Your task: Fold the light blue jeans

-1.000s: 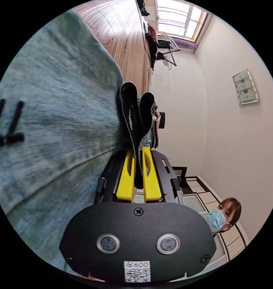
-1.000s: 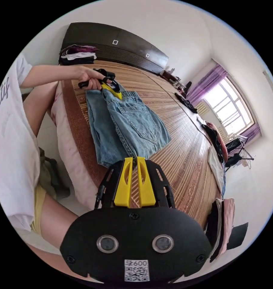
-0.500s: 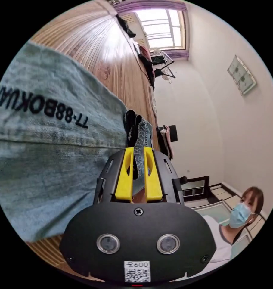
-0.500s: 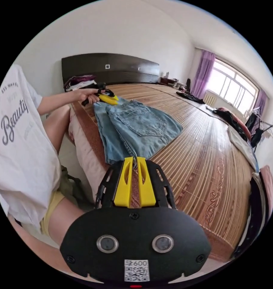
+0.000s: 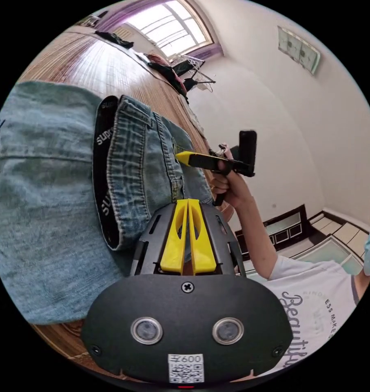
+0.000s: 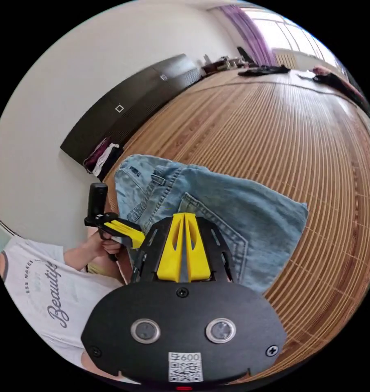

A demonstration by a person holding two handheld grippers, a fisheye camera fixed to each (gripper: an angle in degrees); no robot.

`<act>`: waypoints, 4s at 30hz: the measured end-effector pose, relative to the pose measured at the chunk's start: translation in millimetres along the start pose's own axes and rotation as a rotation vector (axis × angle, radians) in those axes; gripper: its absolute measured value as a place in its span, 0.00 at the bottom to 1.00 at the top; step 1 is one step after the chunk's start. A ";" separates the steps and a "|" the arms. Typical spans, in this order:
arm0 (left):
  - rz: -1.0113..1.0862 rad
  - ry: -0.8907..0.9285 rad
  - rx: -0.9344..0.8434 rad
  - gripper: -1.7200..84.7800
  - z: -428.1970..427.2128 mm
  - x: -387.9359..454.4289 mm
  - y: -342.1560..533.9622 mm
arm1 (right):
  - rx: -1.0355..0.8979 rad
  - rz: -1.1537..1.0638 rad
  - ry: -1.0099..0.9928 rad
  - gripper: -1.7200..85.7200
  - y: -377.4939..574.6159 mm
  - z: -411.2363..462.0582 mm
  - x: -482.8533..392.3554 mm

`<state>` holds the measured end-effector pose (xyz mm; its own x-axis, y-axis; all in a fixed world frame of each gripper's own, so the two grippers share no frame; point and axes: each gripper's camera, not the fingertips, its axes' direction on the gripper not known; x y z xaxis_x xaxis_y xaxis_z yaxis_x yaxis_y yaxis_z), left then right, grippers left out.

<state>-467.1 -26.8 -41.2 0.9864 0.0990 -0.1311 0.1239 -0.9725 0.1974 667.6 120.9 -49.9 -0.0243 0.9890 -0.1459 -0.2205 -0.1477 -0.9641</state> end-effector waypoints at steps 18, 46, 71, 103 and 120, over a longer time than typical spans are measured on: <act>0.170 -0.132 -0.043 0.02 86.2 -92.6 -31.3 | 0.248 0.100 0.190 0.01 -54.9 -208.6 -113.3; 0.538 -0.710 -0.538 0.02 449.5 -321.1 -186.3 | 0.307 0.142 0.406 0.01 326.4 -42.0 -277.0; 0.469 -0.602 -0.344 0.02 379.7 -621.2 -131.5 | 0.287 0.010 0.486 0.01 514.5 114.1 -223.3; 1.559 -1.020 -0.352 0.06 253.3 -664.4 393.0 | 0.320 0.023 0.468 0.01 471.0 17.1 43.8; 0.752 -0.569 -0.077 0.10 119.0 -634.7 349.5 | 0.388 0.093 0.346 0.01 464.6 -36.5 168.3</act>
<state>-1062.8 -454.7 -4.7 0.6123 -0.6859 -0.3933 -0.4964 -0.7207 0.4839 596.6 218.5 -530.6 0.2478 0.9014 -0.3551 -0.5788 -0.1562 -0.8003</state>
